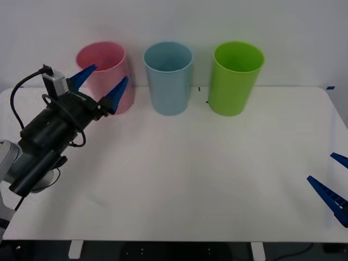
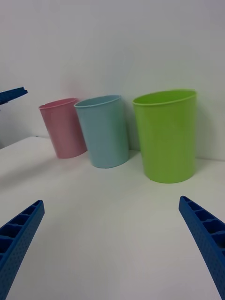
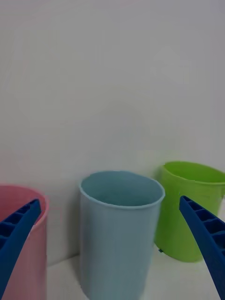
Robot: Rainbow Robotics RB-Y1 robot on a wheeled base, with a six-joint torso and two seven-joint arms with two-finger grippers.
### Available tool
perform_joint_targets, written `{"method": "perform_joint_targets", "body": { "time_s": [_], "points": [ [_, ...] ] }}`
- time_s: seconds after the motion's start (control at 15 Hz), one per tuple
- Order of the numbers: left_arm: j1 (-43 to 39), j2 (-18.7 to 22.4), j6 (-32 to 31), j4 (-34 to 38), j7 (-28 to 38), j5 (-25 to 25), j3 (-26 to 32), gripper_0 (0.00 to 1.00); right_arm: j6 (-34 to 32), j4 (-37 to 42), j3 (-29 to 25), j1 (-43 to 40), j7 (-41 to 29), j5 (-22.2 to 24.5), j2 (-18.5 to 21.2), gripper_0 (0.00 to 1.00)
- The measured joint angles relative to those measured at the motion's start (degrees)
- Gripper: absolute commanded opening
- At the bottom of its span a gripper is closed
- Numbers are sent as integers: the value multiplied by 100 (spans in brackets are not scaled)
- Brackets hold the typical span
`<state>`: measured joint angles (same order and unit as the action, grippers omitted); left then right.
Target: Grasp the object on the table and drop it into the matching bin: aluminum can to the light blue bin, PET bottle to the pink bin.
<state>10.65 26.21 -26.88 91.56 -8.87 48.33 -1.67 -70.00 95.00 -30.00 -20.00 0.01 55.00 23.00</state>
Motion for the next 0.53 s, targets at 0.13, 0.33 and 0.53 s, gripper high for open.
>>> {"method": "perform_joint_targets", "body": {
  "time_s": [0.13,0.33,0.53],
  "points": [
    [-422,-1,-409,200,2,225,362,100,0,0,0,0,-1,0,0,100],
    [-890,-1,-1261,292,47,563,1015,100,0,0,0,0,-1,0,0,100],
    [-1239,-1,-1997,293,117,837,1676,100,0,0,0,0,-1,0,0,100]
  ]
}}
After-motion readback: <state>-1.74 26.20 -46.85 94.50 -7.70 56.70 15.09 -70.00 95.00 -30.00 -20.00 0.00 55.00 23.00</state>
